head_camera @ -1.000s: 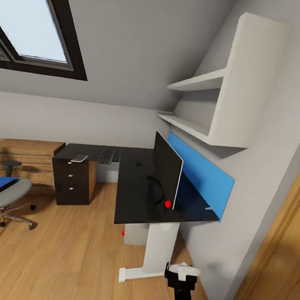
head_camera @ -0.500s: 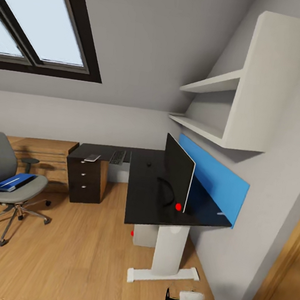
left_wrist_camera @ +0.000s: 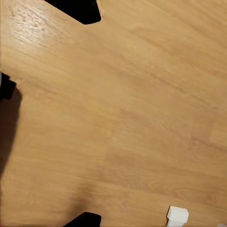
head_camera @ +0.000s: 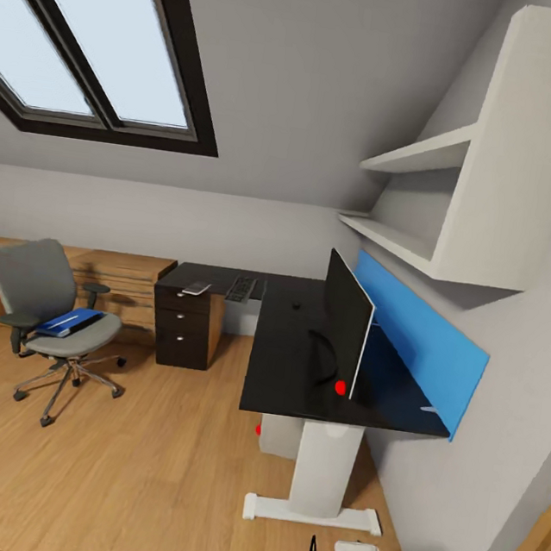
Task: In the bedroom, organize the workspace by keeping the computer under the desk, ensuring the monitor is on the desk, placing the keyboard on the desk next to the monitor, placing the mouse on the desk next to the keyboard, moving the folder from the swivel chair onto the desk next to the mouse, stacking the notebook on top of the folder with the pen on top of the notebook, and positioning the swivel chair next to the desk.
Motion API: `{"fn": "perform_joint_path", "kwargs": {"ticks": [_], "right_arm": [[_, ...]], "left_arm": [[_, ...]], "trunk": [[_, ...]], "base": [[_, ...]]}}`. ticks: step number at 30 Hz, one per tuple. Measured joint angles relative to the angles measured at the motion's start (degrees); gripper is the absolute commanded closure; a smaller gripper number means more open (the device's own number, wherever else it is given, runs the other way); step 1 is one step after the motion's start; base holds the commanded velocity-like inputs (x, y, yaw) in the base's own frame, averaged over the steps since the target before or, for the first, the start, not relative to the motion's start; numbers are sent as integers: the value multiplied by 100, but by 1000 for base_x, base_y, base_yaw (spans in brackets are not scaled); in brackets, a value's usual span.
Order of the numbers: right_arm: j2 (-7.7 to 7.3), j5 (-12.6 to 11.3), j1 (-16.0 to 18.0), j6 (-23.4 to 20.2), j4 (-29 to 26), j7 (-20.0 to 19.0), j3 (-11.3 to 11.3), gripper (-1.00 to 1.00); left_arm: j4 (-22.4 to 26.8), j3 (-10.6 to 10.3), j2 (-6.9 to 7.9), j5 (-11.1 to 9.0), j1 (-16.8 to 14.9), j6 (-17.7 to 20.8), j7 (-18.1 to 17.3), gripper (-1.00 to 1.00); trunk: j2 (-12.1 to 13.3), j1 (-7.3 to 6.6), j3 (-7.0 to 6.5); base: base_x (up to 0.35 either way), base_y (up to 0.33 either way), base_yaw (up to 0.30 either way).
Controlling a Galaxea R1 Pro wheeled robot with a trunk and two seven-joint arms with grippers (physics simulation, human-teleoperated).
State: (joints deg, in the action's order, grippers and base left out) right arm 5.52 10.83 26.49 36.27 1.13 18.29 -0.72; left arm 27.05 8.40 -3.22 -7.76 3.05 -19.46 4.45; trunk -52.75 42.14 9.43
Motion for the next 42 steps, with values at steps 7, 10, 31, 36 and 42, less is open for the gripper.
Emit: {"fn": "perform_joint_path", "kwargs": {"ticks": [7,10,31,36,42], "right_arm": [[-32,2,-1,-1,4,-101,-9,-100],[-38,2,-1,-2,3,-231,-6,-100],[-129,-28,-2,17,-2,-366,5,-100],[-138,-29,-2,28,-2,-366,6,-100],[-152,-27,-2,46,-2,-368,6,-100]], "left_arm": [[-77,0,9,1,0,-2,-7,-100],[-85,0,11,1,0,-6,-7,-100],[-71,-3,-2,3,0,-66,-6,-100],[-70,-6,-1,10,0,-69,-6,-100],[-70,-7,1,12,0,-70,-6,-100]], "trunk": [[0,0,26],[0,0,38],[159,-87,15],[360,-197,-77],[601,-329,-186]], "base": [[0,-305,240],[0,-302,238],[0,-54,87],[0,0,-26],[0,0,-6]]}}
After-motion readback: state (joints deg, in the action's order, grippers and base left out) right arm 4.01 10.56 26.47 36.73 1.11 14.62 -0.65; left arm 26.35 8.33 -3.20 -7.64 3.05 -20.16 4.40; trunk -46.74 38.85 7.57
